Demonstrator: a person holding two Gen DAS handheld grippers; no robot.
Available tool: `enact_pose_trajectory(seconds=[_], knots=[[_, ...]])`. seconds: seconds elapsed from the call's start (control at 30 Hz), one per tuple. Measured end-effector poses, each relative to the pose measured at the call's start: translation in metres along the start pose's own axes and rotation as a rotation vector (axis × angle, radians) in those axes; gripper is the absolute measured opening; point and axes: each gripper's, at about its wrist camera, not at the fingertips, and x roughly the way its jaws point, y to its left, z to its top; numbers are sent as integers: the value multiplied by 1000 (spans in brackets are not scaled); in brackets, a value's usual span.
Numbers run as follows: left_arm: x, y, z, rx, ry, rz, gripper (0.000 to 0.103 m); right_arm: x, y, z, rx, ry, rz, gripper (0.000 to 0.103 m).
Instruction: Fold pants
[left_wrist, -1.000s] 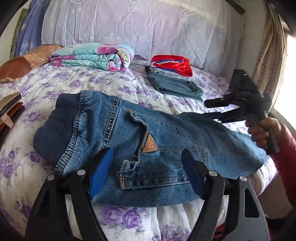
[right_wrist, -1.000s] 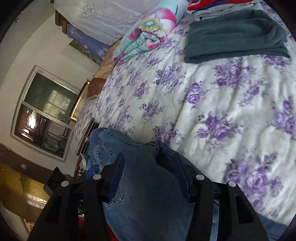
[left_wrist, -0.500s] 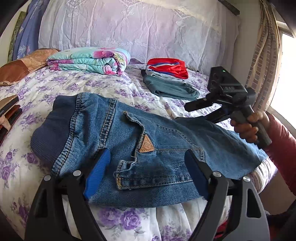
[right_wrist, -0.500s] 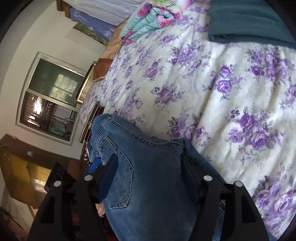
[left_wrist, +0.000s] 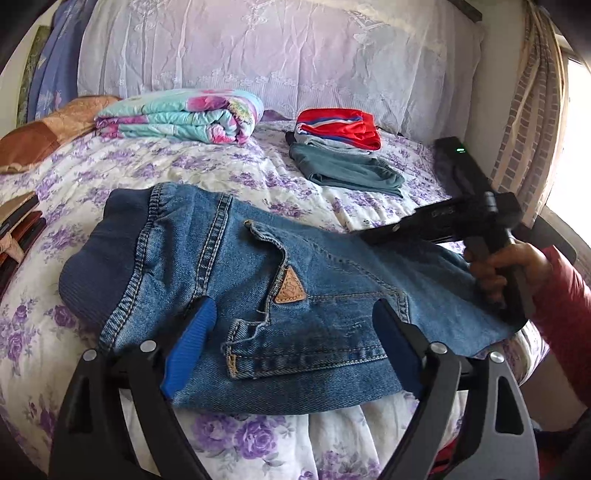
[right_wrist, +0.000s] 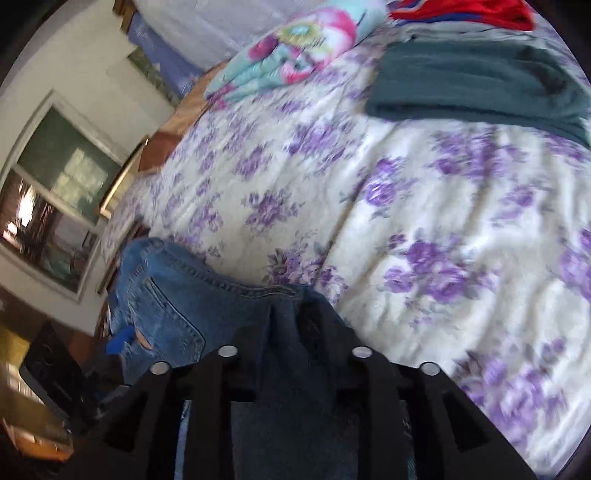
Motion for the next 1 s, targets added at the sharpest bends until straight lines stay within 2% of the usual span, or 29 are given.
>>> enact_pose_trajectory(seconds=[0.07, 0.13, 0.17, 0.2, 0.23, 0.3, 0.33, 0.4, 0.47, 0.53, 0.6, 0.67, 0.73, 0.77, 0.83, 0.87, 0.93, 1.0], knots=[[-4, 4, 4, -31, 14, -11, 84, -27, 12, -8, -36, -113, -81, 31], [-14, 14, 10, -89, 10, -20, 84, -48, 36, -22, -137, -191, -138, 34], [-18, 19, 12, -120, 8, -40, 84, -51, 46, -29, -175, -204, -151, 39], [-20, 27, 16, -161, 15, -57, 84, -46, 56, -40, -222, -187, -178, 53], [-21, 34, 20, -196, 23, -65, 84, -36, 62, -46, -252, -158, -205, 63], [-18, 50, 26, -287, 55, -127, 83, -3, 58, -60, -292, -72, -284, 67], [-16, 55, 28, -316, 70, -147, 83, 5, 54, -66, -301, -79, -296, 69], [-17, 60, 31, -366, 92, -149, 79, -4, 60, -71, -315, -136, -330, 67], [-32, 60, 38, -404, 57, -142, 80, -26, 67, -79, -293, -220, -287, 68], [-41, 55, 48, -377, 27, -96, 85, -47, 70, -91, -285, -269, -268, 72], [-38, 50, 57, -344, 25, -11, 91, -53, 64, -104, -282, -277, -321, 80], [-17, 54, 58, -320, 77, 117, 92, -34, 51, -112, -252, -215, -386, 83], [22, 64, 48, -259, 158, 287, 94, -35, 37, -117, -219, -230, -326, 83], [39, 68, 40, -240, 179, 336, 99, -44, 36, -115, -189, -243, -327, 83], [27, 65, 35, -251, 119, 343, 98, -67, 38, -122, -166, -317, -340, 83], [19, 63, 34, -252, 113, 342, 98, -75, 39, -126, -168, -346, -337, 83], [-5, 60, 34, -278, 70, 312, 97, -98, 37, -139, -161, -389, -358, 84], [-25, 52, 36, -272, 29, 287, 97, -118, 22, -152, -146, -417, -456, 86]])
